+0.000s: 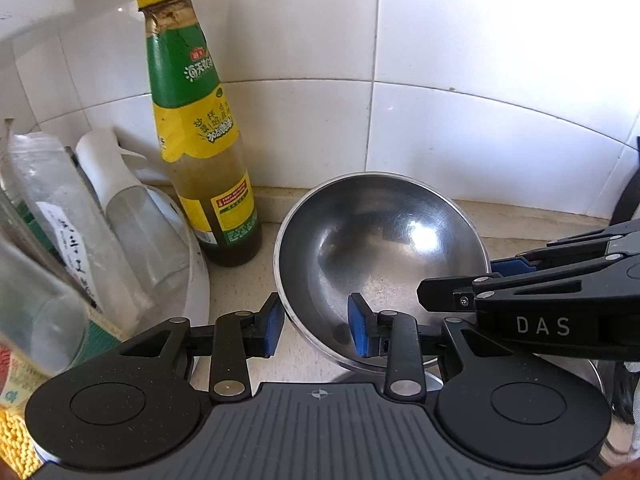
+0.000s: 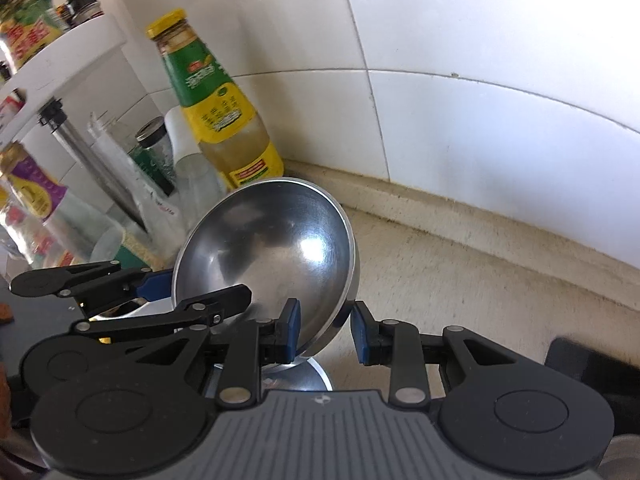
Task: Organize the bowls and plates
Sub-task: 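Lift the nested steel bowls off the counter with both grippers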
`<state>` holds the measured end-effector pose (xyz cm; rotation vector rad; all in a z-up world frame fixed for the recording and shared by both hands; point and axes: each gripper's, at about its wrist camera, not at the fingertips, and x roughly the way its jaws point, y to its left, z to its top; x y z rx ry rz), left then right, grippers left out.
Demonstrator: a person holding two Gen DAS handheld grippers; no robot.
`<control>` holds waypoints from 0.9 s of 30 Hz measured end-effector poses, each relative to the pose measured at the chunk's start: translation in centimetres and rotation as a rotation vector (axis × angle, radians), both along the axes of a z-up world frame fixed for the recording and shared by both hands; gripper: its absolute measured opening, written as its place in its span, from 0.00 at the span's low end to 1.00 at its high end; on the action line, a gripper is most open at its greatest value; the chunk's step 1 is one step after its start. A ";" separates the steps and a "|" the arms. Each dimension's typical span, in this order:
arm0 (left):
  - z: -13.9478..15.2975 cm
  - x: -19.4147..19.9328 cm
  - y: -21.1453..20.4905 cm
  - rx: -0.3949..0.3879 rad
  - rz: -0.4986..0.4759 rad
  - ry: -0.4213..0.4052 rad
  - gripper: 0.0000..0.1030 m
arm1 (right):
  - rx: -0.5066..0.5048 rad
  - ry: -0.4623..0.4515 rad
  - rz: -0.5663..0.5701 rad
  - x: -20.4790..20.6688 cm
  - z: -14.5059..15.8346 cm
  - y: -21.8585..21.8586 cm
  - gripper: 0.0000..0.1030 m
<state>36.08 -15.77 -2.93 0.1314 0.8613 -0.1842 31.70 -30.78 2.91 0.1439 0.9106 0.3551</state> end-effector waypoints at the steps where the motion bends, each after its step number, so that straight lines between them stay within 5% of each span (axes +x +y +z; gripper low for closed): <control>1: 0.1 -0.4 0.1 -0.003 -0.002 0.001 0.41 | -0.003 0.002 0.001 -0.4 0.0 0.2 0.34; 27: -1.8 -7.6 2.0 -0.002 -0.037 0.063 0.43 | -0.042 0.097 0.027 -5.5 -2.6 2.9 0.34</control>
